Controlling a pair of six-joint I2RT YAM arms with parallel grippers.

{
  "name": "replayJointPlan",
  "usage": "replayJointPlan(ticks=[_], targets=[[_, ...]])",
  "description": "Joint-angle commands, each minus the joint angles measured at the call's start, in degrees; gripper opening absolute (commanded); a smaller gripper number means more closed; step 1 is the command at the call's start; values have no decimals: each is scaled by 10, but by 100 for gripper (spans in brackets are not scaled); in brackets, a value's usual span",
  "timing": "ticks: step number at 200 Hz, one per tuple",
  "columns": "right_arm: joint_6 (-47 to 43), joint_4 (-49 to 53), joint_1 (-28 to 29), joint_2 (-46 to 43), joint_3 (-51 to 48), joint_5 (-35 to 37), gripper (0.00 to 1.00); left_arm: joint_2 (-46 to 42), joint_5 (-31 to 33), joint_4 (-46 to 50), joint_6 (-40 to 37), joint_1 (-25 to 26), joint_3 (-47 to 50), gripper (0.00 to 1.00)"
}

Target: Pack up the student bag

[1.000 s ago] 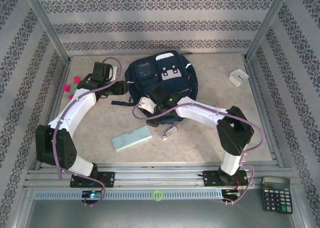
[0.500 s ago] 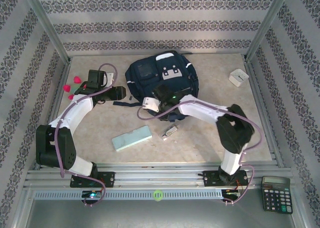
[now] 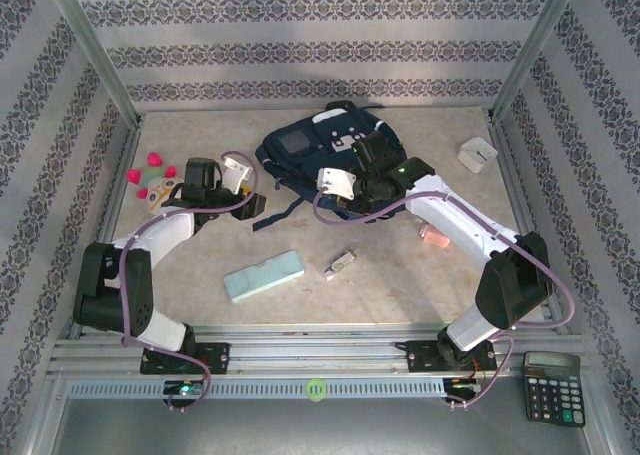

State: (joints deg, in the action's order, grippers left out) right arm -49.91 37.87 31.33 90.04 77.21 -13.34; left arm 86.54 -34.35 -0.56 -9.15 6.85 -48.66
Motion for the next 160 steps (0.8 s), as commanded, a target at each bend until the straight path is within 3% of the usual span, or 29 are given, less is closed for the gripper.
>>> replayJointPlan(ticks=[1,91,99,143,160], targets=[[-6,-23,-2,-27,26,-45,0,37,0,-53,-52,17,-17,60],[11,-44,-1,-38,18,-78,0,161,21,-29,-71,42,-146,56],[10,-44,0,-39,18,-79,0,171,17,-21,-76,43,-161,53],[47,-66,0,-29,16,-57,0,175,-35,16,-114,45,-176,13],[69,-92,4,-21,8,-26,0,157,-60,34,-128,46,-163,6]])
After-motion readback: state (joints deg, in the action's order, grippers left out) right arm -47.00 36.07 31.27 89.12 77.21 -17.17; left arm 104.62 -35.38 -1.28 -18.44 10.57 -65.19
